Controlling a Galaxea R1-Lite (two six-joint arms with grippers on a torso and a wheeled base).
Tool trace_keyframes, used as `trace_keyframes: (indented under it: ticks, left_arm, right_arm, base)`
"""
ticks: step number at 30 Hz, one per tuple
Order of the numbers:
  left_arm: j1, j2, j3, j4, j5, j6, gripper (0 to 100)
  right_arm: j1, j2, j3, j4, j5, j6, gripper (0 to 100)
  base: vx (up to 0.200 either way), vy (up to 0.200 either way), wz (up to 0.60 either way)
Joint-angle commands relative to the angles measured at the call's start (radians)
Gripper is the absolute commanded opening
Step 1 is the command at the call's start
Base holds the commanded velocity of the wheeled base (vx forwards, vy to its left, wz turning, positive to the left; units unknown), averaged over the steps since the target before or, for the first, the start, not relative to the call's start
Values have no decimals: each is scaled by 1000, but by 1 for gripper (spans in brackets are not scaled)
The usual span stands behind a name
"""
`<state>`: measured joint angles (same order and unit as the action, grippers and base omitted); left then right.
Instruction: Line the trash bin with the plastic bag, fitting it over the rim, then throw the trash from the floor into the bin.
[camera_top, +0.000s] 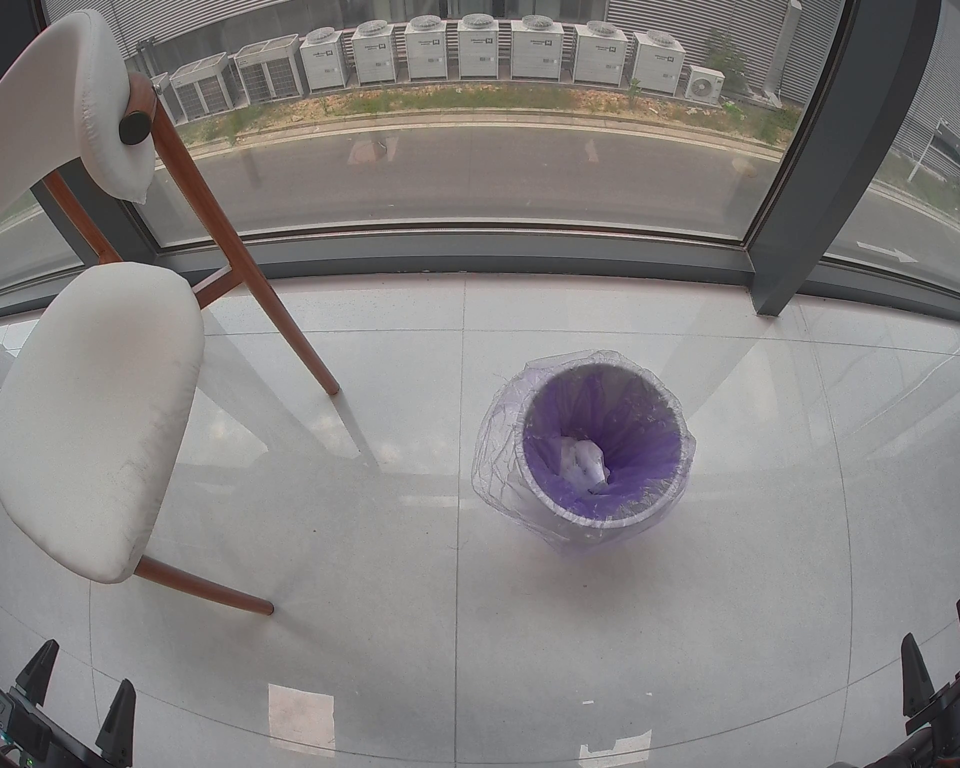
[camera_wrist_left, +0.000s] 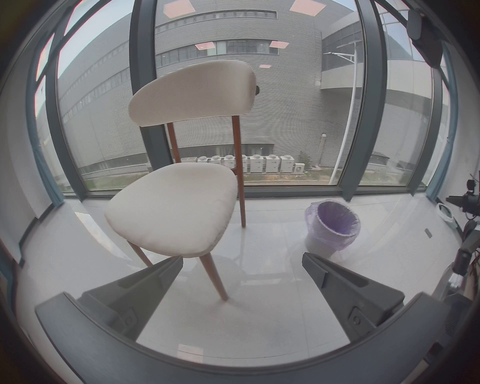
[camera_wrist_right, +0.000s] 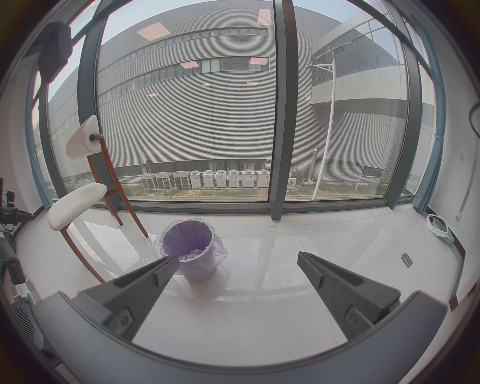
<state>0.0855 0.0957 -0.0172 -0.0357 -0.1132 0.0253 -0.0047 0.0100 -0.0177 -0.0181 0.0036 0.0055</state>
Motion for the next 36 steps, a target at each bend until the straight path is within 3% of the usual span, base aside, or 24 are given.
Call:
trace_keyframes:
  ticks: [1, 5, 10, 14, 17, 18, 19, 23, 25, 36]
  left_arm:
    - [3, 5, 16, -4, -56, -50, 100]
    - [0, 5, 14, 0, -143, -7, 100]
    - [-75, -5, 14, -3, -112, -31, 100]
    - [-87, -96, 17, -1, -86, 117, 100]
    - [-89, -88, 17, -1, 36, 58, 100]
    - [-89, -88, 17, -1, 36, 58, 100]
    - [-89, -88, 17, 7, 152, -68, 100]
    - [-89, -88, 17, 10, 139, -48, 100]
    - [-90, -87, 14, 53, 95, 1, 100]
    - [-90, -87, 14, 53, 95, -15, 100]
  right_arm:
    - [0, -7, 16, -3, 6, -2, 100]
    - [0, -7, 16, -2, 6, -4, 100]
    - [0, -7, 16, -3, -2, 1, 100]
    - [0, -7, 18, -3, -2, 1, 100]
    - [0, -7, 18, -2, -2, -6, 100]
    - [0, -7, 18, -2, -2, -6, 100]
    - [0, -7, 18, -2, -1, -7, 100]
    - [0, -7, 18, -5, -1, -4, 100]
    - [0, -7, 18, -3, 4, -10, 100]
    - [0, -7, 15, 4, 27, -35, 100]
  base:
    - [0, 0, 0]
    - [0, 0, 0]
    - [0, 0, 0]
    - [0, 0, 0]
    - [0, 0, 0]
    - [0, 0, 0]
    - [0, 0, 0]
    - [0, 0, 0]
    - [0, 0, 0]
    - [0, 0, 0]
